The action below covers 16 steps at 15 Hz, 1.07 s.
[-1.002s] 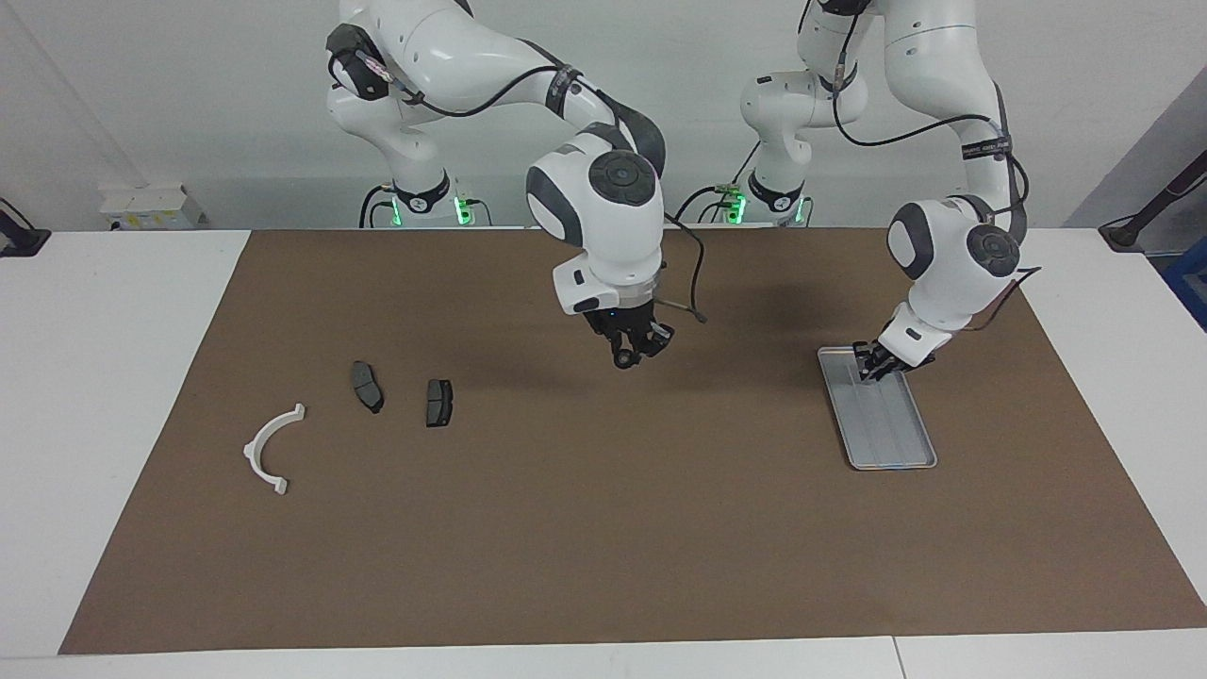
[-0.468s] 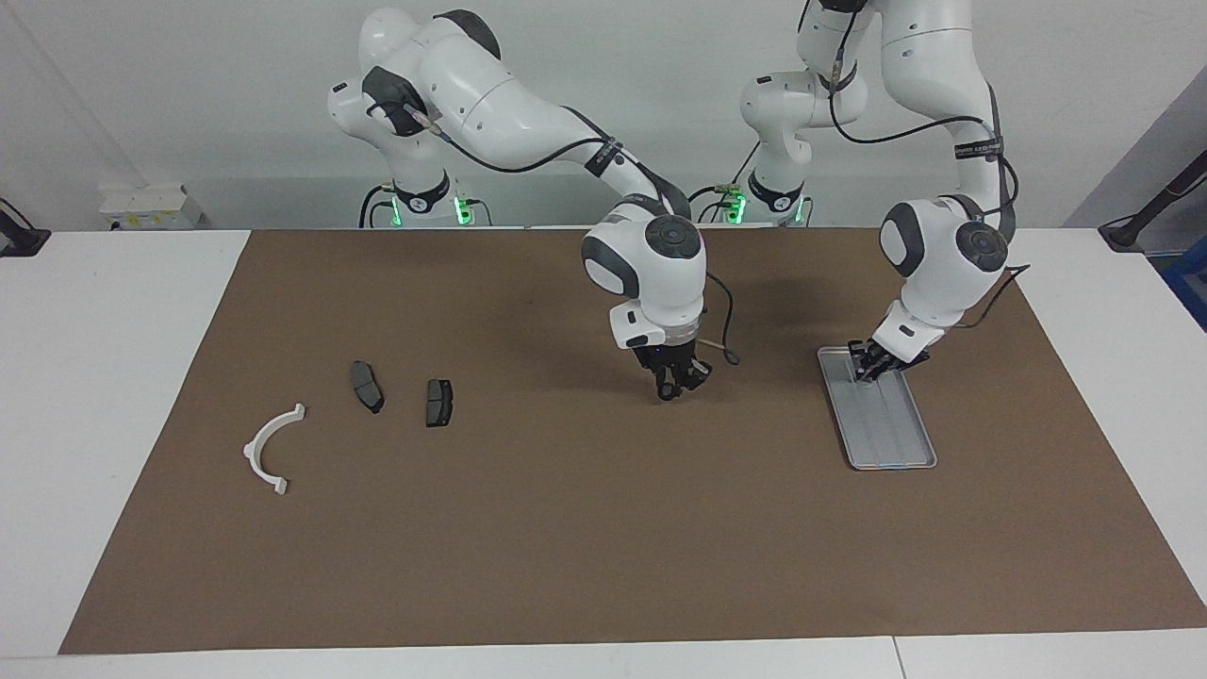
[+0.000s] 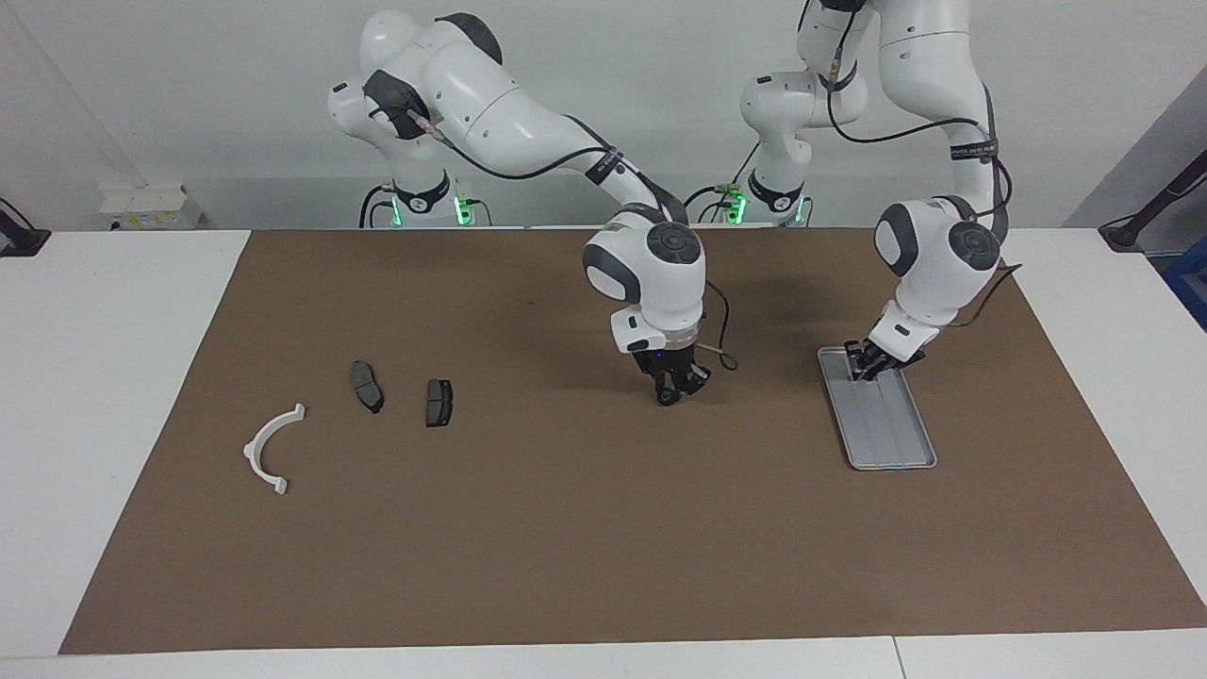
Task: Pick bearing gear from pile to tray
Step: 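Set the second ring at mid-table with the right gripper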
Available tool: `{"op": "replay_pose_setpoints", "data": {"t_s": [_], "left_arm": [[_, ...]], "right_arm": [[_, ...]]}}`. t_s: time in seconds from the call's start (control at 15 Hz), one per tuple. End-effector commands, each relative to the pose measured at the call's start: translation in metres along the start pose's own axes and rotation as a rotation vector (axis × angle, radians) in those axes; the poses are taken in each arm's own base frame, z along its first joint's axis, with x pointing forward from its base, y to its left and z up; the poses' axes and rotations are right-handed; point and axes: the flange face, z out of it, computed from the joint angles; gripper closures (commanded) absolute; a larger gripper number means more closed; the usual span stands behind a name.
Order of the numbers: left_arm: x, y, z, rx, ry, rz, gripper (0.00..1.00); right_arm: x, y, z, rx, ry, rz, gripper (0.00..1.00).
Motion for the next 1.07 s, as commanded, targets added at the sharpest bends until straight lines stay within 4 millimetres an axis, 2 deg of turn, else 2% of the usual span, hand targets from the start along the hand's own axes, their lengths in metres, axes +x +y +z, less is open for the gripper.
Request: {"op": "replay_pose_setpoints", "data": {"t_s": [0.0,0.07,0.13,0.27,0.47,0.53,0.74,0.8,1.0], "left_arm": [[-0.01,0.003,-0.003,0.004,0.021,-0.01,0.51],[-0.009,0.003,-0.004,0.004,0.023,-0.01,0.1],[-0.006,0.003,-0.007,0.002,0.023,-0.012,0.0],[0.012,0.016,-0.022,-0.001,0.049,-0.02,0.0],[0.032,0.07,-0.036,-0.006,0.075,-0.077,0.0],[0.037,0.096,-0.041,-0.011,0.088,-0.113,0.0],[0.047,0.152,-0.052,-0.024,0.107,-0.14,0.0],[0.052,0.174,-0.05,-0.026,0.101,-0.168,0.0],[0.066,0.216,-0.038,-0.024,0.085,-0.187,0.0]], "right_arm": [[0.002,0.003,0.0,0.001,0.023,0.02,0.76],[0.001,0.003,-0.001,-0.002,0.022,0.027,0.29],[0.001,0.002,-0.002,-0.004,0.023,0.039,0.0],[0.001,0.005,-0.001,-0.05,0.019,0.046,0.0],[0.02,0.004,-0.025,-0.106,0.024,0.074,0.0],[0.028,0.003,-0.038,-0.118,0.026,0.084,0.0],[0.068,0.01,-0.09,-0.115,0.014,0.06,0.0],[0.085,0.017,-0.113,-0.091,-0.008,0.042,0.0],[0.142,0.053,-0.173,-0.072,-0.02,-0.116,0.0]]}}
